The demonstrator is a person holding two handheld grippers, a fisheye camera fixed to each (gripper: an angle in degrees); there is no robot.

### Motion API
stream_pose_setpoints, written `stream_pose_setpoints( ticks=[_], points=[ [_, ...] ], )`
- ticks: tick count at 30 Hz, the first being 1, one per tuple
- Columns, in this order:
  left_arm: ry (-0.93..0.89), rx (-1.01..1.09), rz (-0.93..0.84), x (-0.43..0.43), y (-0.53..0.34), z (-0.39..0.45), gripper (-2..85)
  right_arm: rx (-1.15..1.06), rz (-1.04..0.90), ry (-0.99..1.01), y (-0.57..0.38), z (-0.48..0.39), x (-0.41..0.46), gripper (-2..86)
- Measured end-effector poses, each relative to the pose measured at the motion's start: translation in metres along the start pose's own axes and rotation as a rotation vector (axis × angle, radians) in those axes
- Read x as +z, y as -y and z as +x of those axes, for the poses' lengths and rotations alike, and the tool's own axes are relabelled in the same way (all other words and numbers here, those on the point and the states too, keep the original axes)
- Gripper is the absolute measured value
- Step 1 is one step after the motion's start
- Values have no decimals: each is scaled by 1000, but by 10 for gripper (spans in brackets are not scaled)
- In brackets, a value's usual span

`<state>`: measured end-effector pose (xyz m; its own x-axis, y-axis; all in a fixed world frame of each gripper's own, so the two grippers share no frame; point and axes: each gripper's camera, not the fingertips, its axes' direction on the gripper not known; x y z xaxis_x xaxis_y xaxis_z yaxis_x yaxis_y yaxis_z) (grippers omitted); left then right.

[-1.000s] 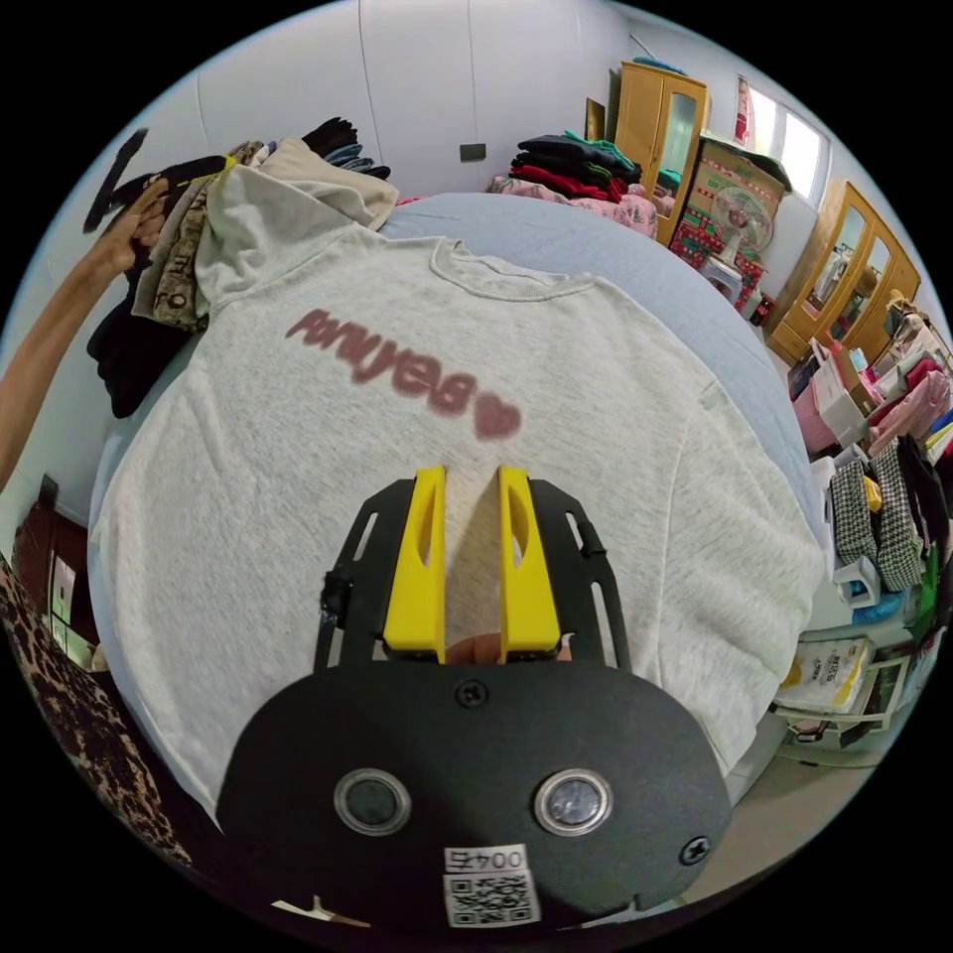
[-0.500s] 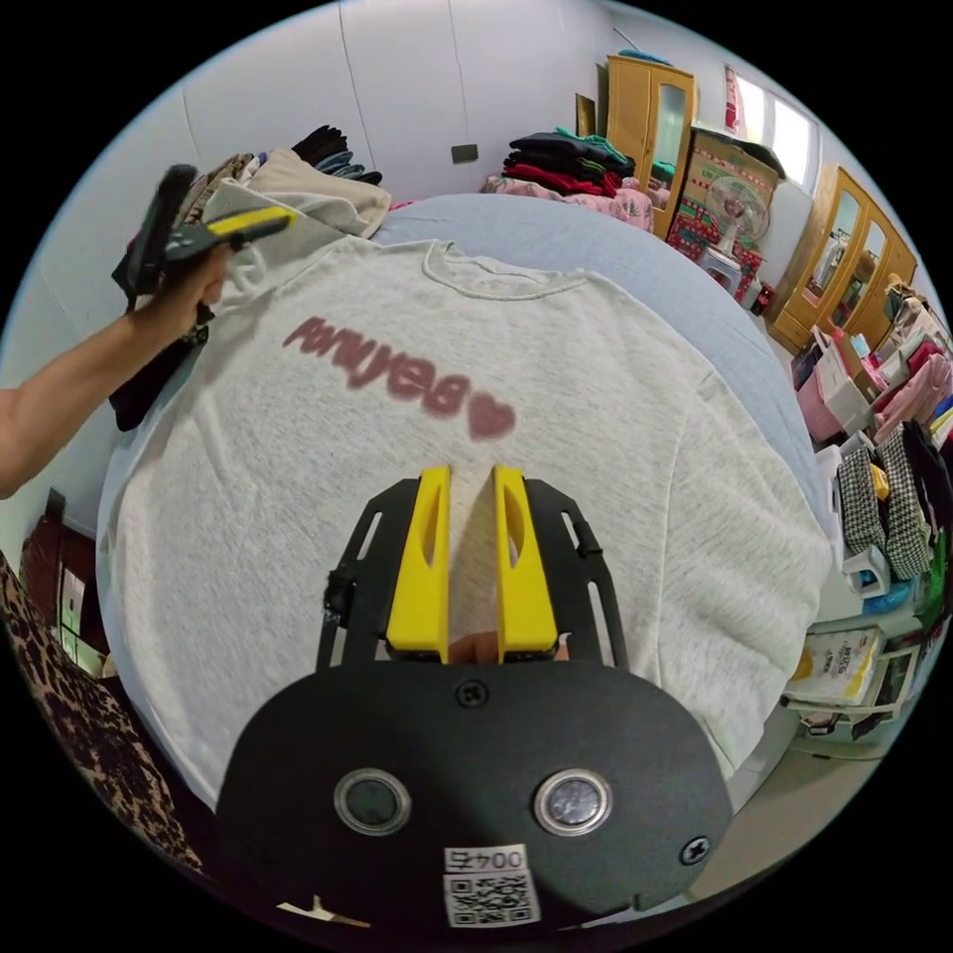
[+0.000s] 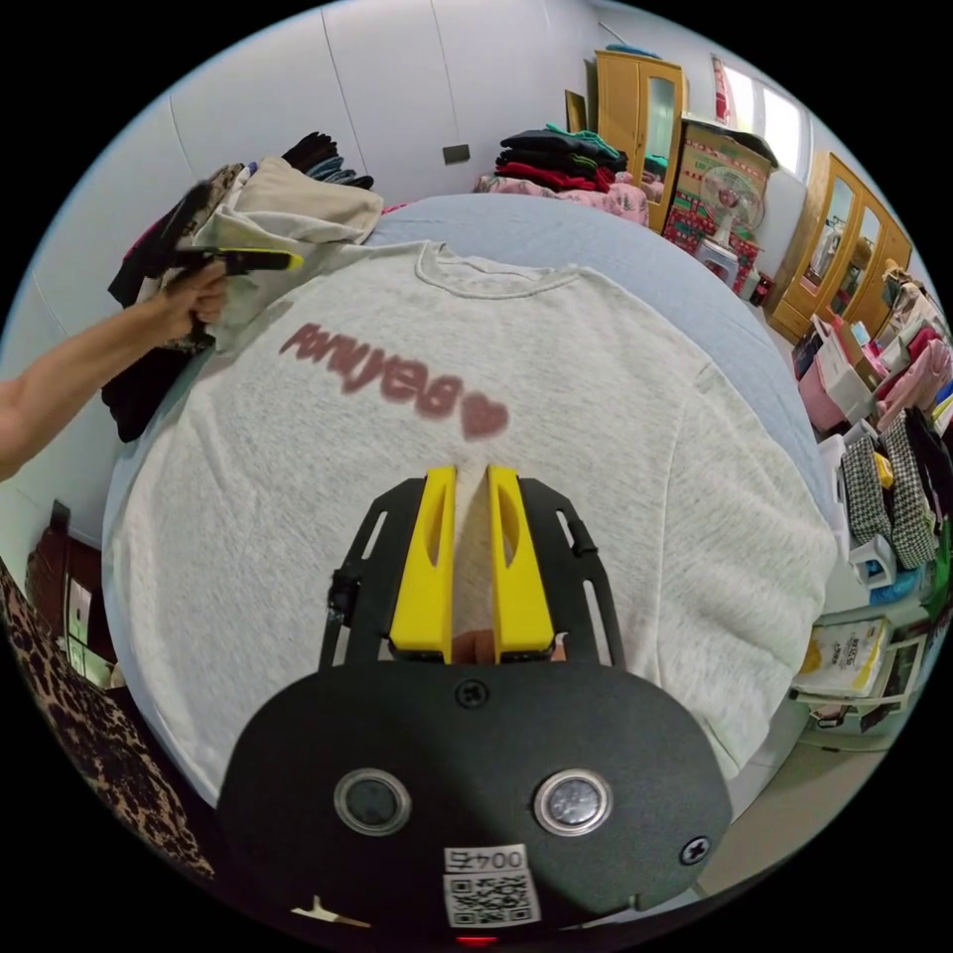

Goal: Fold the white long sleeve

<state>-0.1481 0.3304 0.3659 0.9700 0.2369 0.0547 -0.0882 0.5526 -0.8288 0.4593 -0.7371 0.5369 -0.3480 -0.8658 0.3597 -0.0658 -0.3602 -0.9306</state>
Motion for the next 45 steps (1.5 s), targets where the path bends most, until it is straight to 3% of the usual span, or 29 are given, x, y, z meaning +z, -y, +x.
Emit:
stream_pose_setpoints(
  ticks=[2, 6, 12, 16, 21, 30, 34, 45],
  points=[
    [-85, 24, 69, -52, -22, 1, 9, -7, 0, -16, 0, -4, 0, 60],
    [-66, -36, 49, -101, -107, -13, 10, -8, -1, -18, 0, -5, -1, 61],
    [-10, -315, -274, -101, -311, -33, 21, -17, -1, -38, -1, -12, -1, 58],
    [-40, -530, -307, -112, -390, -23, 73, -9, -1, -20, -1, -10, -2, 57],
    [-67, -545, -323, -83, -387, -5, 94, -13, -2, -29, -2, -14, -2, 57],
    [52, -504, -349, -66, -353, 2, 35, -7, -2, -17, -5, -16, -2, 58],
    [-54, -513, -315, -42, -379, -20, 30, -6, -1, -13, -7, -18, -2, 58],
    [-15, -435, -367, -23, -347, -8, 22, -38, -7, -92, -11, -44, 1, 60]
  ],
)
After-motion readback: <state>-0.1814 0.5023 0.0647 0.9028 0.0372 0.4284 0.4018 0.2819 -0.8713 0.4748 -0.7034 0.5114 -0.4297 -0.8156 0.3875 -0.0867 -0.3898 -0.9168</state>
